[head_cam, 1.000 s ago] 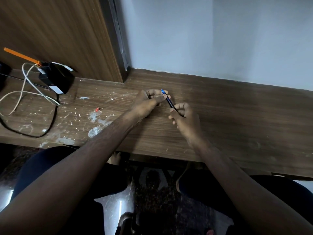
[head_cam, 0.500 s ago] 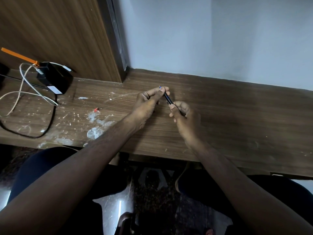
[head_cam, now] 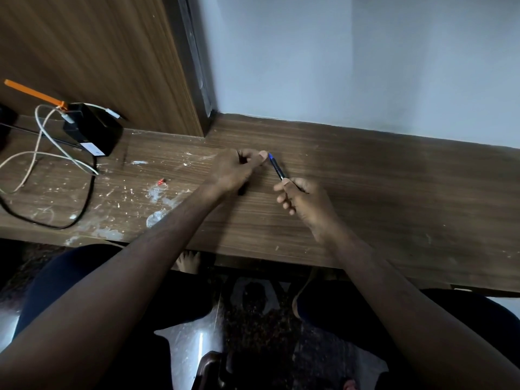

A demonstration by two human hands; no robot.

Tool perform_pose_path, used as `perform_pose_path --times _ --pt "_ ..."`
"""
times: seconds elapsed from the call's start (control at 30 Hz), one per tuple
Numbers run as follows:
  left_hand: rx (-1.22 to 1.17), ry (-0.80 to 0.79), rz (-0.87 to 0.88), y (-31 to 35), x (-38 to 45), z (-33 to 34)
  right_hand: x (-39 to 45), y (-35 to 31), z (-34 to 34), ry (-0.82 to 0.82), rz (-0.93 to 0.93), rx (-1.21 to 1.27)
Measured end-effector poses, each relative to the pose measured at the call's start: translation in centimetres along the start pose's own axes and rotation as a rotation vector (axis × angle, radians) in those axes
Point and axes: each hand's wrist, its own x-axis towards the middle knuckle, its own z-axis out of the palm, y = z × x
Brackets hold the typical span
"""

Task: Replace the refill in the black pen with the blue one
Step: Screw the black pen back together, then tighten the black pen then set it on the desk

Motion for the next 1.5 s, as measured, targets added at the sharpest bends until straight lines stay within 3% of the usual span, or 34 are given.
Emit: perform_pose_path --times 0.07,0.17,0.33,0.57,0.77,0.97,1.07,1.5 --pt "0.354 0.053 0.064 -0.8 0.4 -1.1 0.3 0.2 -0.4 0.055 0.087 0.048" --pt "0.577 0.092 0.053 -1.8 0.2 -1.6 0.8 0.7 -0.8 0.119 0.191 0.107" --pt "0.647 0.109 -0.028 -2.5 -0.3 -0.9 0.8 1.1 -0.5 0.105 0.195 0.117" --pt "0.596 0.022 0.014 -2.6 -0.1 -0.2 0.6 0.9 -0.5 0.058 0.160 0.098" --pt "0.386 0.053 0.127 -1.6 0.1 -0.1 0.5 0.7 -0.5 0.043 0.156 0.114" --pt "-0.372 0.125 -0.084 -1.9 1.3 0.6 0.0 0.5 -0.5 0.038 0.011 -0.081" --pt "-0.600 0.190 -0.137 -2.1 1.9 0.5 -0.2 0.4 -0.4 0.039 -0.111 -0.175" --pt "-0.673 0.232 -0.140 -2.9 2.6 0.6 -1.0 -0.6 -0.3 0.038 -0.234 -0.218"
